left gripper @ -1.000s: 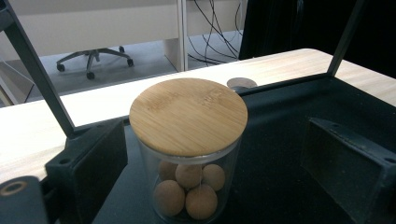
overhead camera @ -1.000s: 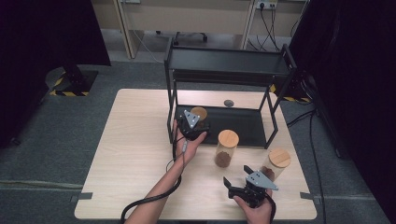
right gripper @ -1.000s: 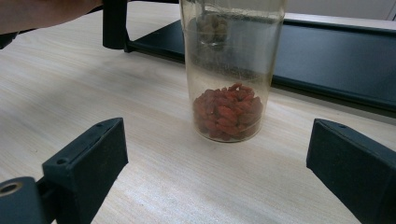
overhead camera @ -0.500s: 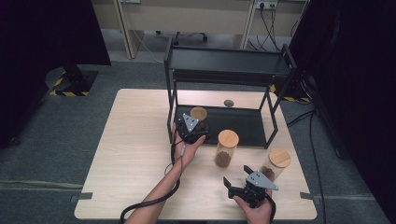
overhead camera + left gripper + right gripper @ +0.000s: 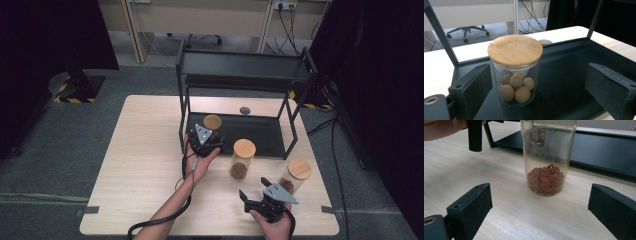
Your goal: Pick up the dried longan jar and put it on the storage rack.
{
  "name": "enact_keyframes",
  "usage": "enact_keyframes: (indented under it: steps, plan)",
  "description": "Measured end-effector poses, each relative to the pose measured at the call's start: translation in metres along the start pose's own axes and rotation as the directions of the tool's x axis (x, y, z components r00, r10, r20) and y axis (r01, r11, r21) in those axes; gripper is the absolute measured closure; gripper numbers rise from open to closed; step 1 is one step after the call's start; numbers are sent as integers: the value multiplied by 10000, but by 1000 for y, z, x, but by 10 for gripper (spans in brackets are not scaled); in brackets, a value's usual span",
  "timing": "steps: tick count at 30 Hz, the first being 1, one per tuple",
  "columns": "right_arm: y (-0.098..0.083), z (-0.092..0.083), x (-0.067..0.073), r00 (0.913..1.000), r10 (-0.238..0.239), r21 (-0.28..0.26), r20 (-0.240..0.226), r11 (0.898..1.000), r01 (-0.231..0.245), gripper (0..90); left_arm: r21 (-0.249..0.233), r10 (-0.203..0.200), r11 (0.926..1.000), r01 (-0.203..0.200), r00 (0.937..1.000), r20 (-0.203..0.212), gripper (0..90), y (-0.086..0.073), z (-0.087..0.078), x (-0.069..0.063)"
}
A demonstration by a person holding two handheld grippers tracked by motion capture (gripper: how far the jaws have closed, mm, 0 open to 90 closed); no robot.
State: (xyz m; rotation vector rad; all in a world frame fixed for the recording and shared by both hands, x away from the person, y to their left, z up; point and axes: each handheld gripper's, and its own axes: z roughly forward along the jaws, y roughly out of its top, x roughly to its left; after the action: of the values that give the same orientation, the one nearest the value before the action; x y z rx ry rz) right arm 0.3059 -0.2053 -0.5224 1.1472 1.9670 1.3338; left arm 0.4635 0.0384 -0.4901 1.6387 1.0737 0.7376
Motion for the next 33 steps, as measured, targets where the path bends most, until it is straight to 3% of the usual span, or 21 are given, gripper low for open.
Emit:
enact_keyframes:
  steps: [33]
  plan:
    - [0, 0, 0, 10000, 0, -3, 21, 10000, 0, 54, -106, 0, 9999, 4, 9991, 436, 70, -12, -25, -4]
